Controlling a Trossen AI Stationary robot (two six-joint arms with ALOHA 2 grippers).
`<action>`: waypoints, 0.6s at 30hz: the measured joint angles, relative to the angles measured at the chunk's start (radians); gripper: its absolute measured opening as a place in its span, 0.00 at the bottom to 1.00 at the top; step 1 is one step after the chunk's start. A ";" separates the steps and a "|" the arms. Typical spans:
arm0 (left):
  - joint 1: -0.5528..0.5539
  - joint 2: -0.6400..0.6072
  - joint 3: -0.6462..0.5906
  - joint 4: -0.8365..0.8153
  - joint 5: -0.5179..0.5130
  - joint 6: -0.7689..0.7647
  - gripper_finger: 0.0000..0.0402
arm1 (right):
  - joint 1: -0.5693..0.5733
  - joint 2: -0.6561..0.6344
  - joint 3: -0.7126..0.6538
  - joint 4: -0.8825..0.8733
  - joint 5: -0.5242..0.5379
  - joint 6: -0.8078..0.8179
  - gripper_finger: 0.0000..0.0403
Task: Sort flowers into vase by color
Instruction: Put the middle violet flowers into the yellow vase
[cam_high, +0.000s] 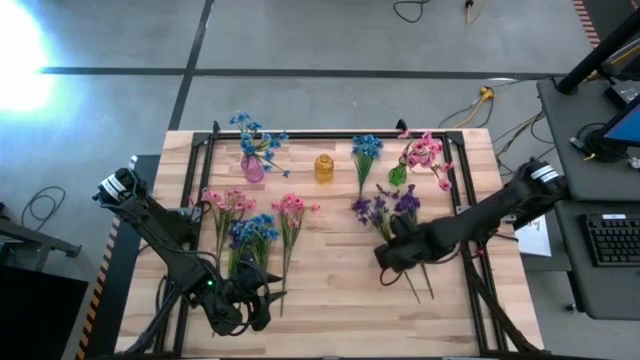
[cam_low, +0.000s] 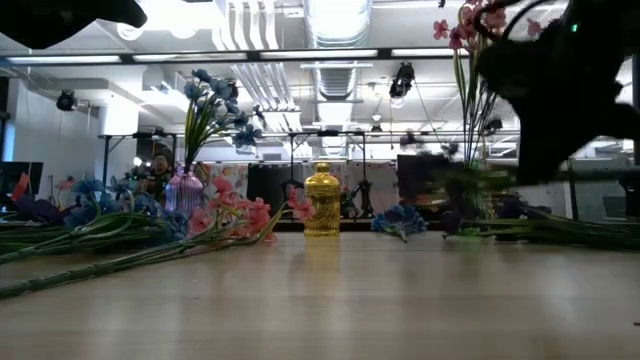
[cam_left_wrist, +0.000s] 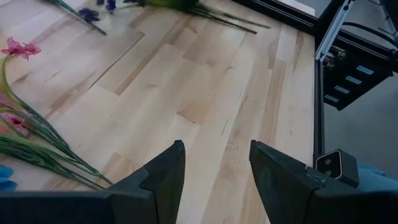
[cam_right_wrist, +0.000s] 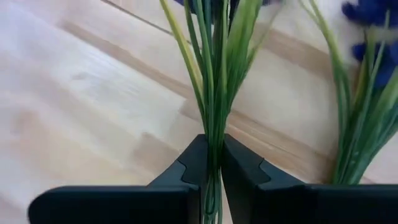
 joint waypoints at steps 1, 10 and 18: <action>0.000 0.000 0.000 0.000 0.000 0.000 0.42 | 0.003 -0.026 0.000 0.000 0.002 -0.009 0.08; 0.000 0.000 0.000 -0.005 0.000 0.000 0.42 | 0.066 -0.249 0.000 0.002 0.024 -0.123 0.08; 0.000 0.000 0.000 -0.006 0.000 -0.001 0.42 | 0.112 -0.347 0.000 0.132 0.117 -0.302 0.08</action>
